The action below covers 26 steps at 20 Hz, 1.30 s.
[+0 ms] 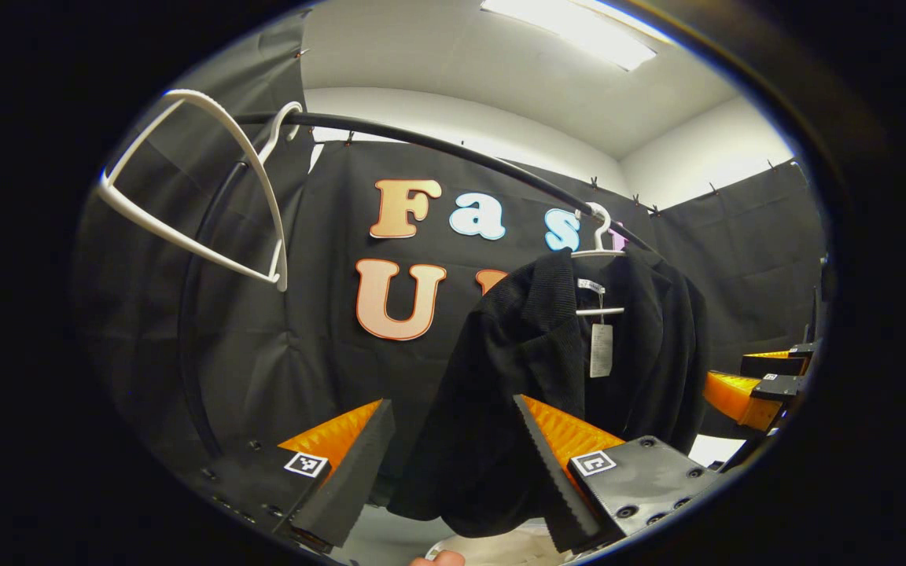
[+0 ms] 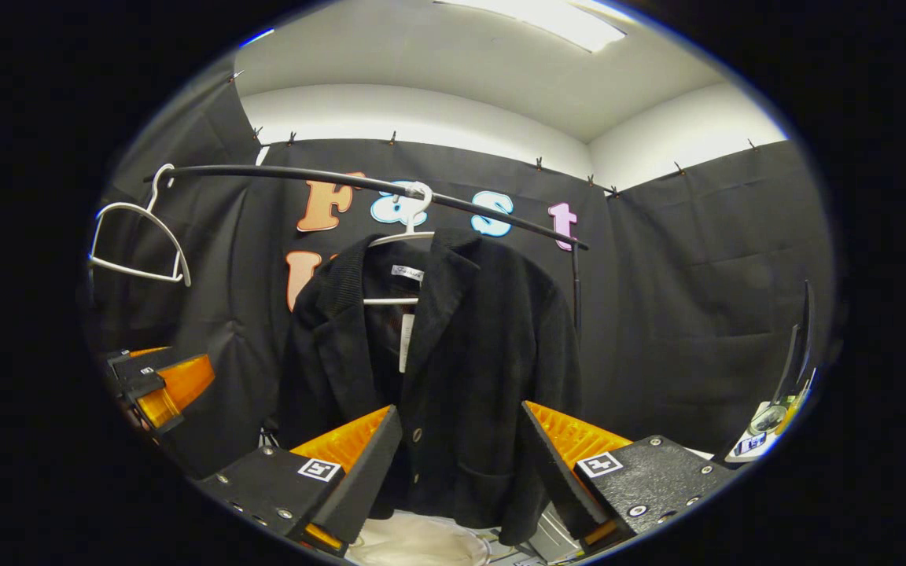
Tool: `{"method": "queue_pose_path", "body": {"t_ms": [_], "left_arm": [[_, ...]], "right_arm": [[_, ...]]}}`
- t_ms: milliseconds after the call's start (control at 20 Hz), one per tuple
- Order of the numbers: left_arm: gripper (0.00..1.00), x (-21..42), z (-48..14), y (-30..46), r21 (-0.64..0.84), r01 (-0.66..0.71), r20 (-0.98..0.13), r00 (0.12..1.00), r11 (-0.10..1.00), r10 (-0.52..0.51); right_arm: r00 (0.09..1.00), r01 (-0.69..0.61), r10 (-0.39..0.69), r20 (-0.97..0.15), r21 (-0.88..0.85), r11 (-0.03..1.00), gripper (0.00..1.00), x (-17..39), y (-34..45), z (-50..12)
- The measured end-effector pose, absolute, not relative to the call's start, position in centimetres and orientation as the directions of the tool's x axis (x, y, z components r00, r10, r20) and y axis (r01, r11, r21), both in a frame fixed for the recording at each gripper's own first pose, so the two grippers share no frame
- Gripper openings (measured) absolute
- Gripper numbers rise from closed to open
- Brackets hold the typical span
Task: Grasp the clothes on the hanger with both hands and then place them into the laundry hamper below.
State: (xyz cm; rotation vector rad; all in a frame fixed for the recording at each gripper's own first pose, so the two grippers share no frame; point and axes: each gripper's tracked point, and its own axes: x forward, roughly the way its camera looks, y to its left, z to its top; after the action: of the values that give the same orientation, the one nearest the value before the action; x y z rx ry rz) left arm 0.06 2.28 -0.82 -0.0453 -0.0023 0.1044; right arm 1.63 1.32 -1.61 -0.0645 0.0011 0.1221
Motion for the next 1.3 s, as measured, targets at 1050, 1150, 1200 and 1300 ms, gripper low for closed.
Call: {"method": "queue_pose_path", "body": {"t_ms": [1050,1150,1200,1300], "left_arm": [[0.96,-3.5,-1.0,8.2,-0.035,-0.258,-0.010,0.966,0.965,0.258],[0.96,-3.8,-1.3,8.6,-0.033,-0.267,-0.019,0.964,0.963,0.267],[0.96,-3.8,-1.4,8.7,-0.032,-0.269,-0.023,0.963,0.963,0.268],[0.93,-3.8,-1.4,8.7,-0.030,-0.264,-0.022,0.964,0.964,0.264]], "right_arm": [[0.991,0.084,-0.100,-0.094,-0.165,0.983,0.93,19.6,2.6,-7.0],[0.989,0.102,-0.117,-0.086,-0.162,0.981,0.94,19.8,1.3,-6.8],[0.990,0.107,-0.120,-0.080,-0.159,0.982,0.88,20.0,0.6,-6.7],[0.988,0.125,-0.138,-0.064,-0.178,0.976,0.70,19.8,-1.2,-6.3]]}}
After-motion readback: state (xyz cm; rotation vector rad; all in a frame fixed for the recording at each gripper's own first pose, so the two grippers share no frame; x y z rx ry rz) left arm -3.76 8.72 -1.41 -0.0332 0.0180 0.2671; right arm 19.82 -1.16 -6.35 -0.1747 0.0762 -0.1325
